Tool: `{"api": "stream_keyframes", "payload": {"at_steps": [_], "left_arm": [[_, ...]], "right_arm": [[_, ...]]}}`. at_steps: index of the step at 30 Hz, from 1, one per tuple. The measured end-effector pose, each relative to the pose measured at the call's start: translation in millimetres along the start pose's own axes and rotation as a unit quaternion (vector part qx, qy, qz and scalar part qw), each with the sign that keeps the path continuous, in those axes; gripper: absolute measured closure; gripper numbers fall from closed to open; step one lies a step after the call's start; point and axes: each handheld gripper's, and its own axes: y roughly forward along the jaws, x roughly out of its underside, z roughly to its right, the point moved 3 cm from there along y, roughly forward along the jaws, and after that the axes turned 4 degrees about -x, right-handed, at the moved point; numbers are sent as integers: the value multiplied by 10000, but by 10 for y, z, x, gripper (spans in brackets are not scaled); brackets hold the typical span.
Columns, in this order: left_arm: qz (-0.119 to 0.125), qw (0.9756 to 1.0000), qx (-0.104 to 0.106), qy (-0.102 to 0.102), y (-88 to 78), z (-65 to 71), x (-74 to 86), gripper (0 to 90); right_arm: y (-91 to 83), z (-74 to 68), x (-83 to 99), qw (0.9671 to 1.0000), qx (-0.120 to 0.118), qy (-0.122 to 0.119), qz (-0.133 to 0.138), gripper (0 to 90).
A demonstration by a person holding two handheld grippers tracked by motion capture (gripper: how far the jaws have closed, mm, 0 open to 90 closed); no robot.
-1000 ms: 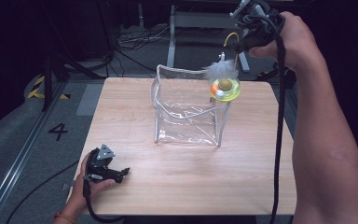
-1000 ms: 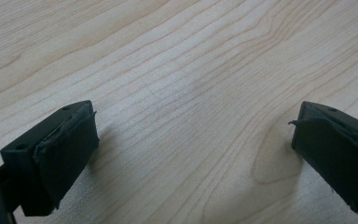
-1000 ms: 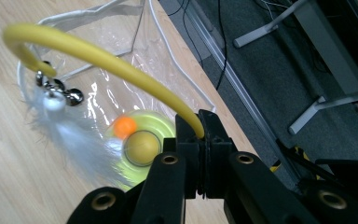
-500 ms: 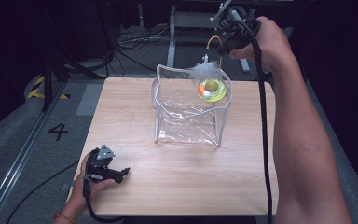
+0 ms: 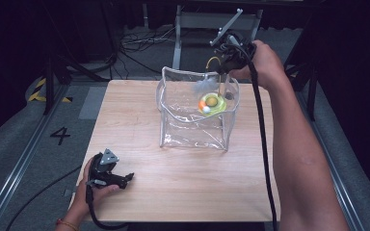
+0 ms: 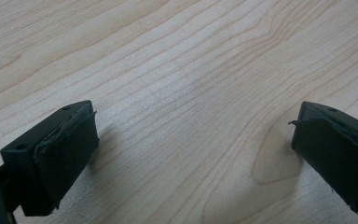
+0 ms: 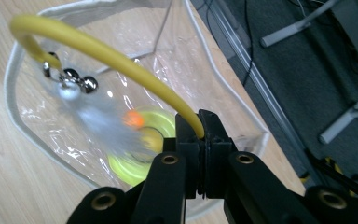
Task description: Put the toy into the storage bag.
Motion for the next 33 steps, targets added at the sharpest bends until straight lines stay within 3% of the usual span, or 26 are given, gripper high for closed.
{"api": "stream_keyframes", "payload": {"at_steps": [4,7,11,20,33], "left_arm": [[7,10000,1,-2,2,0,0,7],[9,10000,1,-2,2,0,0,7],[7,10000,-5,13,0,-2,-1,7],[11,10000,2,5,2,-1,0,7],[2,10000,1,8,1,-1,0,7]], "right_arm": [[149,-45,73,9999,-139,23,-1,882],[361,-88,159,9996,-231,-5,-168,882],[502,-114,240,9991,-322,-6,-267,883],[630,-141,372,9976,-536,13,-435,882],[816,-203,465,9956,-631,-43,-697,882]]}}
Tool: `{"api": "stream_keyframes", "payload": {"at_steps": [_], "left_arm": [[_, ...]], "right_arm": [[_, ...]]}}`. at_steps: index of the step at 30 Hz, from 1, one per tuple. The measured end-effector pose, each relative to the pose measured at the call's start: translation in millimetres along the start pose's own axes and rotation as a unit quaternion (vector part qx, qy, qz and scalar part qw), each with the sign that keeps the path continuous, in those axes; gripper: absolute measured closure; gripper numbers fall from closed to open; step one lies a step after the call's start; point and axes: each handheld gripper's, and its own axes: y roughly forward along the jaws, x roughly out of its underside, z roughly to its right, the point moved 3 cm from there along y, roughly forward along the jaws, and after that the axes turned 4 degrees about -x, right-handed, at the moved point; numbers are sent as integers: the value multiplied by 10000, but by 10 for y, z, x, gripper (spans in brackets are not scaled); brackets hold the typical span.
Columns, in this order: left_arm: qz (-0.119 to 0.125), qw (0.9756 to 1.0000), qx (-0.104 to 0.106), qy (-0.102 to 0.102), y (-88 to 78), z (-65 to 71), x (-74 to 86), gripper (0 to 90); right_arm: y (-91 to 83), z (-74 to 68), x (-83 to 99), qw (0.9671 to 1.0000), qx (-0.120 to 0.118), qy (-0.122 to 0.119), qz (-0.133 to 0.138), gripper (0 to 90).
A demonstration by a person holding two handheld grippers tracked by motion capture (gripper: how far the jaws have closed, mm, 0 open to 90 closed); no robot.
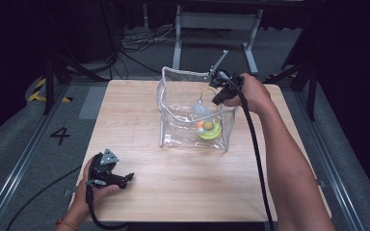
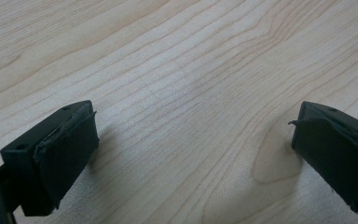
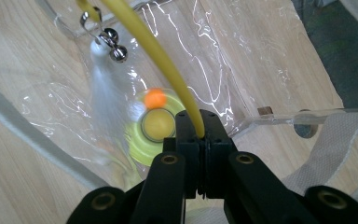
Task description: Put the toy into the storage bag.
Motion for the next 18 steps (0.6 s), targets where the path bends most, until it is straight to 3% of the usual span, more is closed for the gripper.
{"api": "stream_keyframes", "payload": {"at_steps": [15,18], "left_arm": [[0,10000,1,6,0,-1,0,7],[1,10000,2,-1,0,0,0,7]], "right_arm": [[107,4,103,9996,-77,89,-257,868],[109,10,113,9998,-100,81,-153,873]]}}
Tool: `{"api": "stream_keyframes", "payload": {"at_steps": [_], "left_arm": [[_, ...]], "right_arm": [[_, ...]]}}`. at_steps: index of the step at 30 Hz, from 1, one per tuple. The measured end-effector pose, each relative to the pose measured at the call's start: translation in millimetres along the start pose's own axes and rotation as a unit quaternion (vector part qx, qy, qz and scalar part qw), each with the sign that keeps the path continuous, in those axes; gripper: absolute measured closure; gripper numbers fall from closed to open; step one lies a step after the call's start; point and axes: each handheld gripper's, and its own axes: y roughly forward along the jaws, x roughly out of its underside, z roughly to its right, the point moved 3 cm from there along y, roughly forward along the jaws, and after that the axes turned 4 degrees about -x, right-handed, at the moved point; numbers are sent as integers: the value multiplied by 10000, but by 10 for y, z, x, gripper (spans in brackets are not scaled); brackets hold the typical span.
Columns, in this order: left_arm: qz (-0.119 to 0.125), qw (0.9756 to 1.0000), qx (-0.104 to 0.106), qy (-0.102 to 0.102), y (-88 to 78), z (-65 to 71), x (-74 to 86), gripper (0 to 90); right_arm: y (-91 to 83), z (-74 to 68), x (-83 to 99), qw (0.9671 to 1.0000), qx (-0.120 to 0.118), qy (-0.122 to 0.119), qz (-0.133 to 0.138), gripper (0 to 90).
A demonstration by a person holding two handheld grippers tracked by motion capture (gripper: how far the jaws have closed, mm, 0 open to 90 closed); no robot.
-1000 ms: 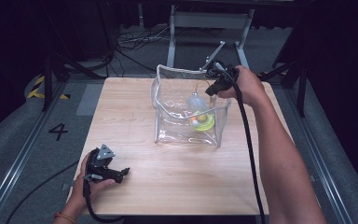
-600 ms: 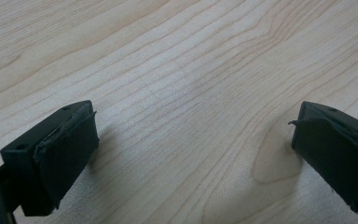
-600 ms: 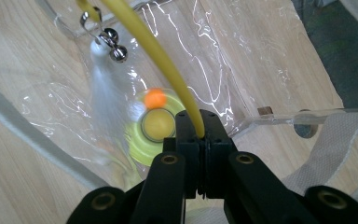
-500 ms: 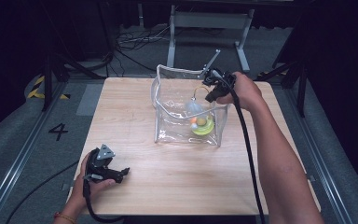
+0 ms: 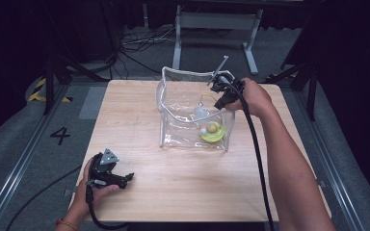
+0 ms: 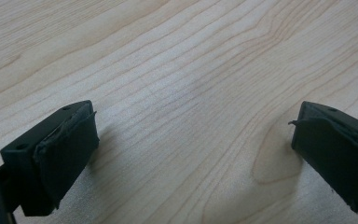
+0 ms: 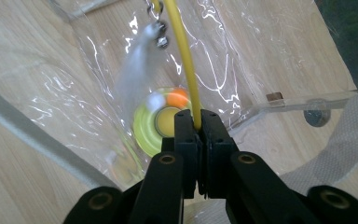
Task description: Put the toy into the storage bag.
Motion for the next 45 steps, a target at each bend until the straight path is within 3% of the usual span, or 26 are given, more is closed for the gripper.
{"api": "stream_keyframes", "payload": {"at_steps": [4,12,20,29,35,41,45], "left_arm": [[0,10000,-1,0,0,0,0,7],[0,10000,-1,1,0,0,0,7],[0,10000,0,-2,0,0,0,7],[0,10000,-1,5,0,-1,0,7],[0,10000,-1,-1,0,0,0,7],[0,10000,-1,1,0,0,0,7],[0,10000,-1,0,0,0,0,7]], "right_arm": [[-11,-20,8,10000,18,17,-64,872],[-35,-24,10,9999,49,-21,95,845],[-145,-53,29,9992,90,-27,381,819],[-282,-59,75,9971,234,20,717,724],[-442,-72,137,9936,378,58,1067,674],[-525,-105,187,9919,461,-6,1183,629],[-630,-97,272,9889,580,57,1367,561]]}}
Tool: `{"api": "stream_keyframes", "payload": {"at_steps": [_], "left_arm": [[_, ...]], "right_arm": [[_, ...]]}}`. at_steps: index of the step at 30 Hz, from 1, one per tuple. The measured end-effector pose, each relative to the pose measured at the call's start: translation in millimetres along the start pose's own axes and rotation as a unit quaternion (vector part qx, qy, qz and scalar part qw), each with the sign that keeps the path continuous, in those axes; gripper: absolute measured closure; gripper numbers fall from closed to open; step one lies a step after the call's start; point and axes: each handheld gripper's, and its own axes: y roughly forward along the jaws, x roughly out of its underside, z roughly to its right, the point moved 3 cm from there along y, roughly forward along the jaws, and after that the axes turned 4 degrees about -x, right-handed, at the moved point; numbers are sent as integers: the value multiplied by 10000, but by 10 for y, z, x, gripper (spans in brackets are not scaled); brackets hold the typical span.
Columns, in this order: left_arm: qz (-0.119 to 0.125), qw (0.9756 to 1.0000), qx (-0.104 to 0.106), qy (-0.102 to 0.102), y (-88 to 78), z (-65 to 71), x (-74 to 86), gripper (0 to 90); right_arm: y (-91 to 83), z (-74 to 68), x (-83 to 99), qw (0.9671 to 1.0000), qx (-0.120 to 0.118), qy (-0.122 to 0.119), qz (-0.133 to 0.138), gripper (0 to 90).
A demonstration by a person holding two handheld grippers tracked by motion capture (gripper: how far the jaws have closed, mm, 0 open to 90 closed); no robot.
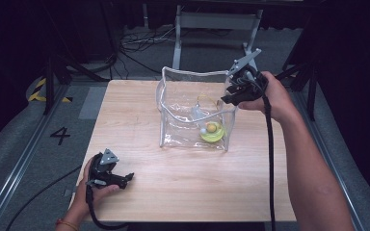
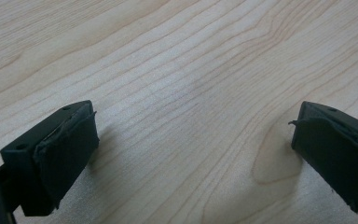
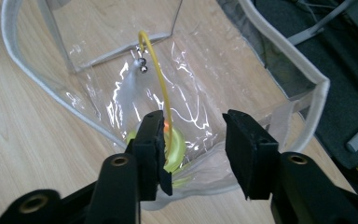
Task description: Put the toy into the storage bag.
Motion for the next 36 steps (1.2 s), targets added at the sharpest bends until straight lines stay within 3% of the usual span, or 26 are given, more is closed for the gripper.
{"api": "stream_keyframes", "payload": {"at_steps": [12,21,28,36], "left_arm": [[0,10000,-1,0,0,0,0,7],[-1,10000,-2,1,0,0,0,7],[0,10000,-2,2,0,0,0,7],[1,10000,-15,57,0,-7,1,7]], "right_arm": [[-291,20,291,9984,449,176,280,409],[-412,17,554,9975,533,240,387,358],[-430,-14,795,9969,580,243,479,334],[-312,-109,1026,9971,668,183,311,291]]}}
